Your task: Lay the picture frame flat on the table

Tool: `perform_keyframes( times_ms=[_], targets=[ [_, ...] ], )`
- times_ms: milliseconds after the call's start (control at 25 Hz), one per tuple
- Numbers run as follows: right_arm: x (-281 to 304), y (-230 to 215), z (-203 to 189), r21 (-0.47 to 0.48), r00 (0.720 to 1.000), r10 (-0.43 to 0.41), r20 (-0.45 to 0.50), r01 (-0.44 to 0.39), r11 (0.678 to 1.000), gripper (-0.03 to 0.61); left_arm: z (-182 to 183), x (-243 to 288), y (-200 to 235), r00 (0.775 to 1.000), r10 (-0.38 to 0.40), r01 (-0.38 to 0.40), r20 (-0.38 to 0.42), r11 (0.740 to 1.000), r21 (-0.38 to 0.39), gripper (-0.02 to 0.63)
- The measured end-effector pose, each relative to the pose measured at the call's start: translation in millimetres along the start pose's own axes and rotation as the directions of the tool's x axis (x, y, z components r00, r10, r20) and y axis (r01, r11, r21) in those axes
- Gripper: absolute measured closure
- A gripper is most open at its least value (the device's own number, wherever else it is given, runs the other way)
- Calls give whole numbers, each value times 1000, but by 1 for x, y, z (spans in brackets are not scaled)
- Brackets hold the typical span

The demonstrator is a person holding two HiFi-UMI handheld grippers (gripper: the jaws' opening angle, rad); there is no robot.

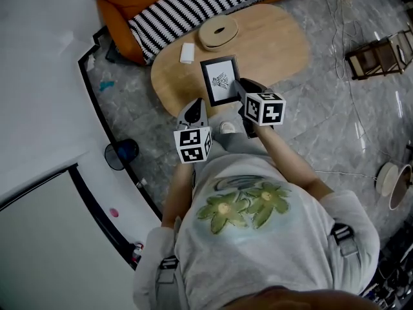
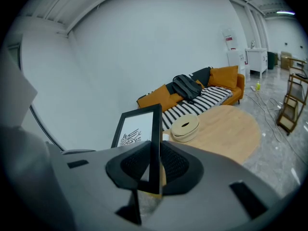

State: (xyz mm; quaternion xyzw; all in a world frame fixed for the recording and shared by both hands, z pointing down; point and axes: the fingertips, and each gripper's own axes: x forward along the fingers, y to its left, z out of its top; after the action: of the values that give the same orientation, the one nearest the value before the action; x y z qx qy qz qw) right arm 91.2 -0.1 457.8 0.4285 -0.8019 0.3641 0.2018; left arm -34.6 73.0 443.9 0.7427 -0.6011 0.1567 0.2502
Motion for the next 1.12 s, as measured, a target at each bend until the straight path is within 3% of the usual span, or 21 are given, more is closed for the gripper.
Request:
perform_keyframes(
  times_ms=[480, 1120],
  targets=[
    [20, -11, -4, -8, 1000, -4, -19, 4, 1000, 505, -12, 6, -1, 1000, 18, -18, -8, 999, -39, 598],
    [43, -16, -13, 6, 999, -16, -32, 16, 1000, 505, -19, 21, 7, 1000, 15, -16, -24, 999, -34, 598]
  ],
)
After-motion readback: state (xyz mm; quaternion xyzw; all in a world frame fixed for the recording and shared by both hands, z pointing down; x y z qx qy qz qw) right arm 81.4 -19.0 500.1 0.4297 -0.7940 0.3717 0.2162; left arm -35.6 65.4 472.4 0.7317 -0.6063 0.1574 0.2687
